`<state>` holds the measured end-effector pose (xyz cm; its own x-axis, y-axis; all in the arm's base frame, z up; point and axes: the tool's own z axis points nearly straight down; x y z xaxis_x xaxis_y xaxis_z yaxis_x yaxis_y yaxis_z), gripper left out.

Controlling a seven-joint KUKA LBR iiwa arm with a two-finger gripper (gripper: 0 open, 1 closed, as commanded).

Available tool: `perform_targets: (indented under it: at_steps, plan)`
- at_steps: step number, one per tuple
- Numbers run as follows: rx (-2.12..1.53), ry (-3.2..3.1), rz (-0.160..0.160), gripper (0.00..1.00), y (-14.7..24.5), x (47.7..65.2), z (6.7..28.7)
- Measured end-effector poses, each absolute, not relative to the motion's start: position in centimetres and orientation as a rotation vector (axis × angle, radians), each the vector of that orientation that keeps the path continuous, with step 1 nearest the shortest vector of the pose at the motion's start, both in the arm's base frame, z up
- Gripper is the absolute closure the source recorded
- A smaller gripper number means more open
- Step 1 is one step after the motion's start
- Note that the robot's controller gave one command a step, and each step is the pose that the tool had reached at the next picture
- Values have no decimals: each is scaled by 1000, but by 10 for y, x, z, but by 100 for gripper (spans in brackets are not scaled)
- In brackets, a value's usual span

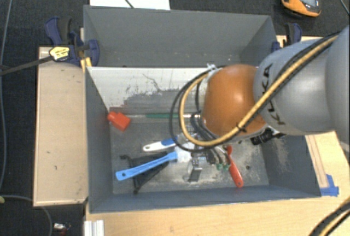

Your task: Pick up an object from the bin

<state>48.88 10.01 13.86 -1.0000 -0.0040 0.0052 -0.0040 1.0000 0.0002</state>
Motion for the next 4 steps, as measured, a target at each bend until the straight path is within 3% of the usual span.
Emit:
perform_targets:
  at_steps: [1, 2, 3, 4]
  plan:
    - [-4, -3144, -2, 0, 100, 491, 142]
    - [146, -3142, -3, 0, 116, 514, 71]
    - [12, -3155, -6, 0, 97, 499, 72]
    - [-76, -3151, -8, 0, 142, 516, 71]
